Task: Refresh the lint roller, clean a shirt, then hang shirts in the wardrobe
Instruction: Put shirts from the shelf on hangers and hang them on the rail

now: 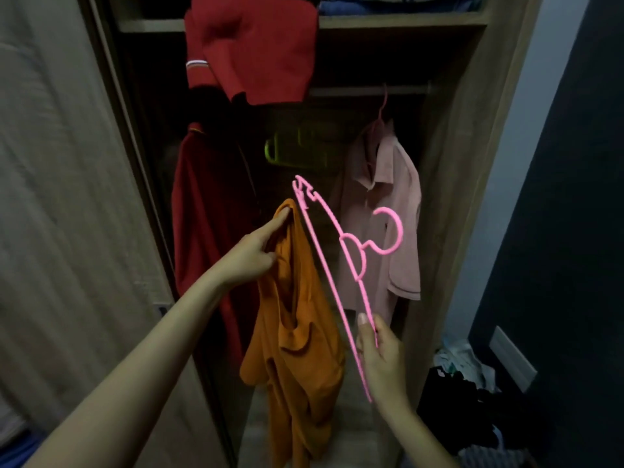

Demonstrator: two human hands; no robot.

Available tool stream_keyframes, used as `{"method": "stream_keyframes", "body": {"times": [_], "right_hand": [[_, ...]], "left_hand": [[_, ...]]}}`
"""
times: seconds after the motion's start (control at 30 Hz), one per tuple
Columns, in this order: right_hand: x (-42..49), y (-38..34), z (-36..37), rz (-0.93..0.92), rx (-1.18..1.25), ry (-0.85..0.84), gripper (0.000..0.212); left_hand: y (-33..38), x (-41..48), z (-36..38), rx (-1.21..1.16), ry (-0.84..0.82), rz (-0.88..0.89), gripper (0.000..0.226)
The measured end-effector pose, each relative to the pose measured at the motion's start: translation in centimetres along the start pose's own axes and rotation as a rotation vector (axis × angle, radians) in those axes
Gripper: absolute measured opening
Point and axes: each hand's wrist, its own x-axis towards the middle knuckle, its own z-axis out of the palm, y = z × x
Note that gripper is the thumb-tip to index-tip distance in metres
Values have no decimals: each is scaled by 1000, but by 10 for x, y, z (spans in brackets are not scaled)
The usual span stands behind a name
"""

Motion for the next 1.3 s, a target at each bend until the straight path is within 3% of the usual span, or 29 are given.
{"method": "stream_keyframes", "body": {"times": [0.1,0.17,0.3,0.47,0.63,0.87,1.03,1.3], "right_hand": [[11,-12,-1,13,25,-68,30],[30,-19,2,26,-82,-97,24],[63,-41,10,3,-111,5,26],[58,-95,11,-107,356,47,25],[47,-121,23,-236,526,79,24],[44,-96,52,-238,415,137,20],[50,-60,52,-155,144,55,21],[90,-58,10,-115,-279,-302,21]], "left_hand": [[3,-2,2,4,-18,-2,88],[6,-4,3,-9,-27,-16,87],[11,-6,7,-11,-59,-12,89],[12,-4,9,-16,-72,-37,90],[16,-2,13,-18,-63,-39,91],[20,9,13,-51,-33,59,92],[9,13,-2,-100,38,92,90],[-42,9,-18,-167,240,-124,80]]}}
